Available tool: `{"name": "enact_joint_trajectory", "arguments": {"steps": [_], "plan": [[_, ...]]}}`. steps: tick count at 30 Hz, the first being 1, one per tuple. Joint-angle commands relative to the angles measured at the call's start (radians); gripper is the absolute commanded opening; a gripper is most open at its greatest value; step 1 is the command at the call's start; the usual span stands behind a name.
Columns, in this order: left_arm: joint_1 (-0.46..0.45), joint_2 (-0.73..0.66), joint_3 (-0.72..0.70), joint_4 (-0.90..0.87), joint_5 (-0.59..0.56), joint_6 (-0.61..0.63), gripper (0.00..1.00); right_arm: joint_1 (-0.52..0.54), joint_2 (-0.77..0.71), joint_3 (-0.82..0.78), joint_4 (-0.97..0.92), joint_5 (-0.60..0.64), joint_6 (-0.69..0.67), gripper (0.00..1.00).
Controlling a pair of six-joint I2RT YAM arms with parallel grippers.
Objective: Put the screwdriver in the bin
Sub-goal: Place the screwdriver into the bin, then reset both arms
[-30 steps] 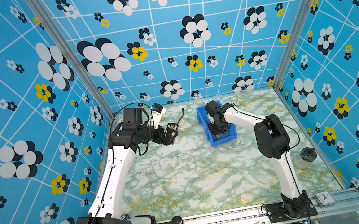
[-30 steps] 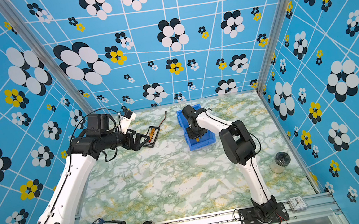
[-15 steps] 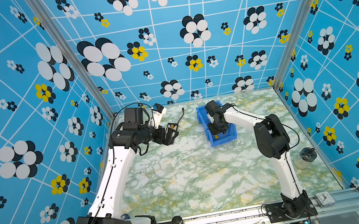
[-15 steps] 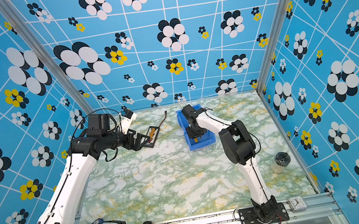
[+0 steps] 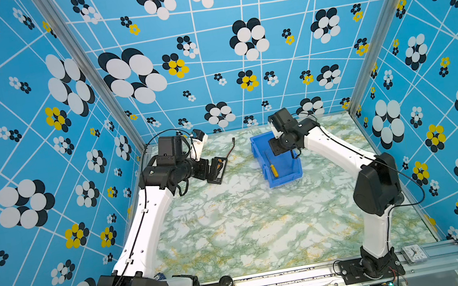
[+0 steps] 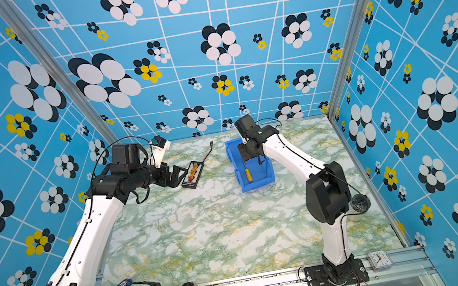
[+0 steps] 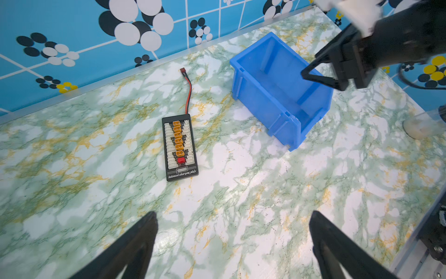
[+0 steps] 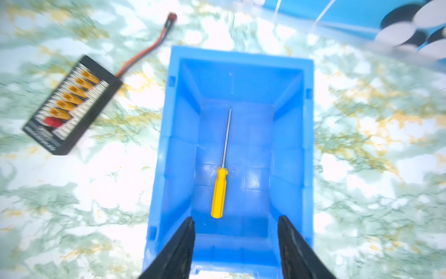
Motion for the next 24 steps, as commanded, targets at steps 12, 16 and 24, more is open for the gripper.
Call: {"name": "enact_joint_trajectory", "arguments": {"steps": [12, 16, 24], "plan": [[0.253, -0.006, -0.138, 0.188, -0.119, -0.26, 0.99, -0.044, -0.551, -0.599, 0.506, 0.174, -0.081, 0.99], [0.31, -0.04, -0.244, 0.277, -0.165, -0.296, 0.99, -0.076, -0.604, -0.68, 0.517, 0.213, -0.111, 0.99], [0.343, -0.112, -0.523, 0.556, -0.292, -0.321, 0.99, -0.279, -0.666, -0.984, 0.762, 0.267, -0.004, 0.99]]}}
